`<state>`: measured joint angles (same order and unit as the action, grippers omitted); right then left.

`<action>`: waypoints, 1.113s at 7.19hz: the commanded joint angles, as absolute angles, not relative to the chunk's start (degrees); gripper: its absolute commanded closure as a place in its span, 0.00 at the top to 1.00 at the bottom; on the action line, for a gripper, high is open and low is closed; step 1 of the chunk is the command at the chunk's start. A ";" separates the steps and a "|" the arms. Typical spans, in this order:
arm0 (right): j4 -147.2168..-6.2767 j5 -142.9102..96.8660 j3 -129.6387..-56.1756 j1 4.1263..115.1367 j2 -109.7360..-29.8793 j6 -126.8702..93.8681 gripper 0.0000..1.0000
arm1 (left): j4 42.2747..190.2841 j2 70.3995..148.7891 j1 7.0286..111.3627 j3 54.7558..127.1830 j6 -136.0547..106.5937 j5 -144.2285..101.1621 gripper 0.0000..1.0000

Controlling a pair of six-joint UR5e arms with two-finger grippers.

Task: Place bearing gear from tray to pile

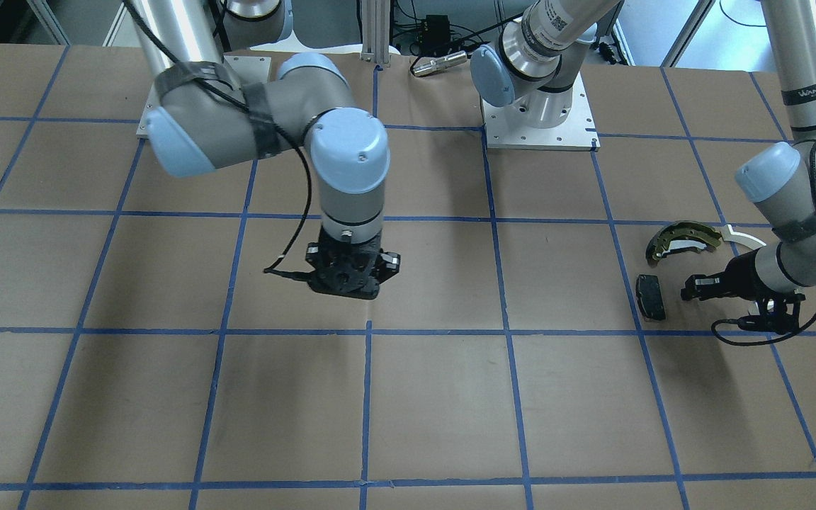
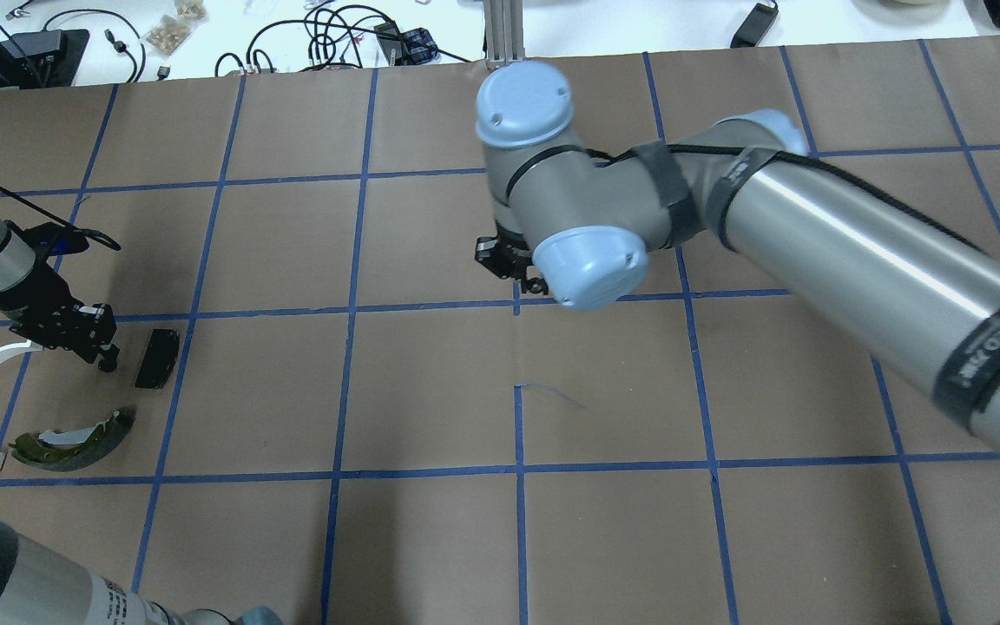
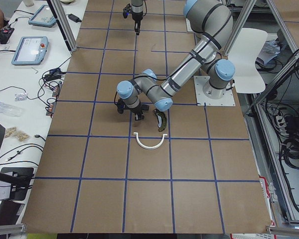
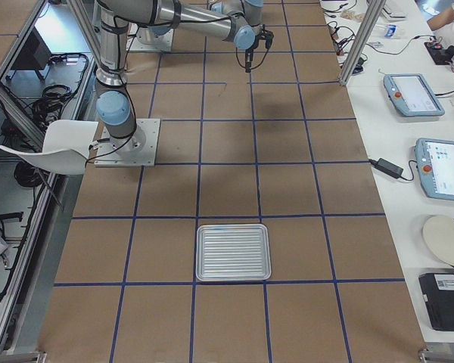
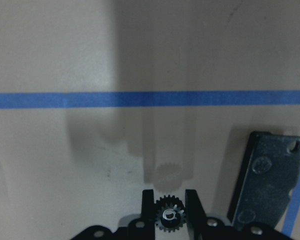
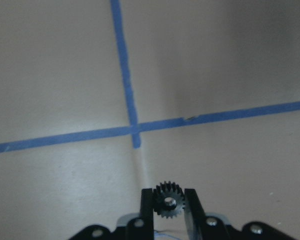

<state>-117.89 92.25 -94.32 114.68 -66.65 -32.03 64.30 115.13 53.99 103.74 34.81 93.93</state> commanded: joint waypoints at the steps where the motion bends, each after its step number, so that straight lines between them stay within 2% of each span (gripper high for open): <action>1: -122.23 92.20 -94.22 119.09 -63.55 -36.56 0.20 | 64.34 115.22 54.05 103.01 34.89 93.95 1.00; 2: -123.39 91.94 -94.57 120.22 -62.67 -36.48 0.20 | 64.34 114.35 54.49 102.57 34.81 93.52 1.00; 3: -123.57 90.98 -94.48 120.58 -61.80 -35.87 0.36 | 64.42 114.00 55.62 101.18 34.37 93.34 1.00; 4: -123.57 90.88 -94.66 120.67 -61.79 -35.69 0.83 | 65.99 112.95 57.29 98.90 34.28 92.30 1.00; 5: -123.49 90.70 -94.48 120.50 -62.14 -34.55 1.00 | 70.01 112.07 59.13 96.35 33.76 92.20 1.00; 6: -123.40 90.62 -94.57 119.28 -63.44 -31.58 1.00 | 75.44 111.10 61.50 93.72 28.53 92.11 1.00; 8: -118.60 90.53 -94.66 110.09 -69.66 -22.99 1.00 | 76.47 110.39 70.88 91.76 25.75 92.63 1.00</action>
<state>-122.02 90.69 -94.62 115.76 -65.87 -28.71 75.50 110.79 65.25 93.00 27.38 92.30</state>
